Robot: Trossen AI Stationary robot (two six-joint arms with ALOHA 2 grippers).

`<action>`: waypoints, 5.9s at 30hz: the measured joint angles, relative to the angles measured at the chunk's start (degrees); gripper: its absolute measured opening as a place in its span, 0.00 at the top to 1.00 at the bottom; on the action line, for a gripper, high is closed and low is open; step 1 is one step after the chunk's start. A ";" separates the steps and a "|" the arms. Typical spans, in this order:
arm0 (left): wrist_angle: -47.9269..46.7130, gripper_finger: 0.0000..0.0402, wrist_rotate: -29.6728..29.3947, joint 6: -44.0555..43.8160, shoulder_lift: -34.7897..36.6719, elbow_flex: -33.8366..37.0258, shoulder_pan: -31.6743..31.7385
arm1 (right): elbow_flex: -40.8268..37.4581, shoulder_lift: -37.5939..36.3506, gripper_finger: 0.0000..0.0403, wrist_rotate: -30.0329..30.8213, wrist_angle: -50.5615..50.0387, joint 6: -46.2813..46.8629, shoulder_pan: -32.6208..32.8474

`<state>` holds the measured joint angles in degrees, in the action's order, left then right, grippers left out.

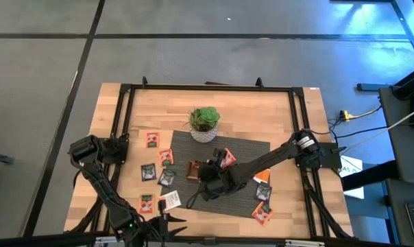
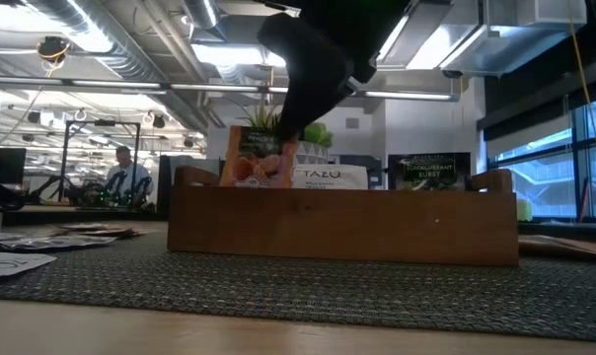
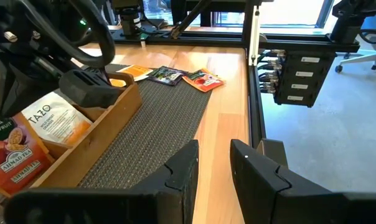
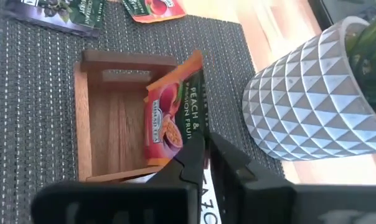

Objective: Pick & Place Tea
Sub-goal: Put the orange tea bag into the left section of the wooden organizer

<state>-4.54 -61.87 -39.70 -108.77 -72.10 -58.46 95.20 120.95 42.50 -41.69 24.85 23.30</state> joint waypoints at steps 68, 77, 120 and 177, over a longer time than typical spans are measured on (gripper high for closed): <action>9.13 0.78 37.40 27.56 -40.44 -45.81 29.25 | -44.09 -26.60 0.83 -15.23 11.61 69.91 42.37; 10.37 0.78 38.06 27.90 -40.44 -45.83 29.85 | -50.03 -26.53 0.53 -17.27 19.37 72.53 40.60; 7.26 0.78 38.93 26.95 -40.44 -45.79 30.40 | -50.51 -24.41 0.98 -23.90 20.16 75.99 39.21; 43.63 0.78 27.07 15.72 -1.41 15.46 16.29 | -19.78 -25.89 0.95 -18.63 -4.10 18.41 17.32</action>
<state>39.09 -34.79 -23.98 -110.18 -56.64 -42.17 75.42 95.06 23.86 -45.79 43.27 40.62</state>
